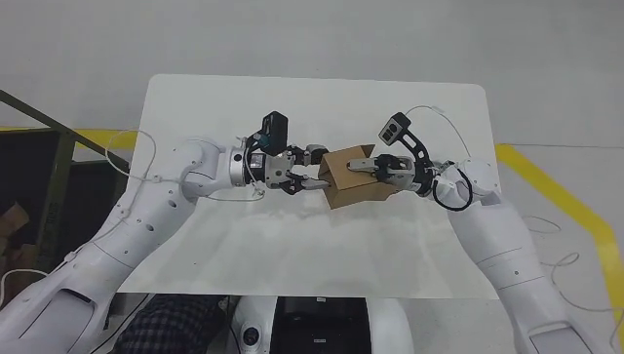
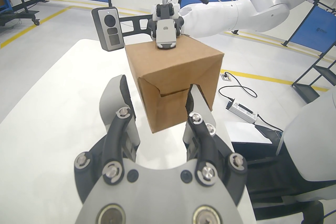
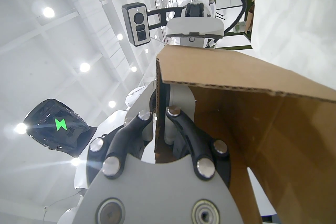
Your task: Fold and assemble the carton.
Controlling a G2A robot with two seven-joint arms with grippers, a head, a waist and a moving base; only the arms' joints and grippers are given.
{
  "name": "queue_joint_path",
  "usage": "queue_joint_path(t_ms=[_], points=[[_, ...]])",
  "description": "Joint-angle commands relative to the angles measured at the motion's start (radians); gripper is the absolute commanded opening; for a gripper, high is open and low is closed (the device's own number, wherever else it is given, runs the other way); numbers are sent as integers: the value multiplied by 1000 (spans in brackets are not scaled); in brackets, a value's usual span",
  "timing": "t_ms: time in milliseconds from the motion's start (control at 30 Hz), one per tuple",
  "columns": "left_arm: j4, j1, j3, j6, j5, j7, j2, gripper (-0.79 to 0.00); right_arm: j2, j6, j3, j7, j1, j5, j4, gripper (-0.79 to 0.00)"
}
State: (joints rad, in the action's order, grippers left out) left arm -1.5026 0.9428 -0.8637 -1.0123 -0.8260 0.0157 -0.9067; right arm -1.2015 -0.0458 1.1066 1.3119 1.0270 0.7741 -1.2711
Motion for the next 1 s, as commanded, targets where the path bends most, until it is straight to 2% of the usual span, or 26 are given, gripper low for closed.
queue_joint_path(t_ms=[0,133,200,300,333,367,667,967], points=[[-7,17,-18,0,-6,14,8,-348,0,-1,1,-2,0,-1,1,-785],[-26,53,-57,0,-16,53,26,-299,2,-11,7,-18,0,-10,5,-785],[-35,68,-73,0,-14,71,34,-188,3,-21,14,-27,1,-13,7,-785],[-47,85,-87,0,-9,82,44,-99,6,-36,27,-44,5,-28,1,-785],[-52,89,-87,0,-3,84,46,-25,8,-45,34,-54,7,-38,-3,-785],[-53,91,-86,0,0,83,49,0,10,-52,40,-67,10,-52,-9,-785],[-47,43,-26,0,23,30,61,0,17,-88,44,-165,57,-162,-99,-785],[-9,-32,43,0,46,-31,37,0,14,-122,16,-262,94,-223,-154,-785]])
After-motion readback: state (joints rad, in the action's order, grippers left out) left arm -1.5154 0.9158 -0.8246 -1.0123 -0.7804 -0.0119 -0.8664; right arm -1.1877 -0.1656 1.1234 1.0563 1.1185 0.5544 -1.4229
